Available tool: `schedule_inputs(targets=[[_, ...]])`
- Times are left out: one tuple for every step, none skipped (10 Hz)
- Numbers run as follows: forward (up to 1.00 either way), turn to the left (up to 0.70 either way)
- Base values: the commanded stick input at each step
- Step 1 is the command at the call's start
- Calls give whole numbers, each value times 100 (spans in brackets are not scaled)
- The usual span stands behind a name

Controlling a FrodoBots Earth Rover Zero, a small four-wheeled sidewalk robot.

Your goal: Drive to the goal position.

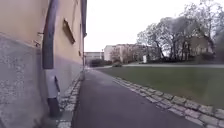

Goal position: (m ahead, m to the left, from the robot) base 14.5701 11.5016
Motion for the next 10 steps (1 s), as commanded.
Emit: schedule_inputs(targets=[[70, 0], [70, 0], [70, 0], [70, 0], [70, 0], [70, 0], [70, 0], [70, 0], [70, 0], [70, 0]])
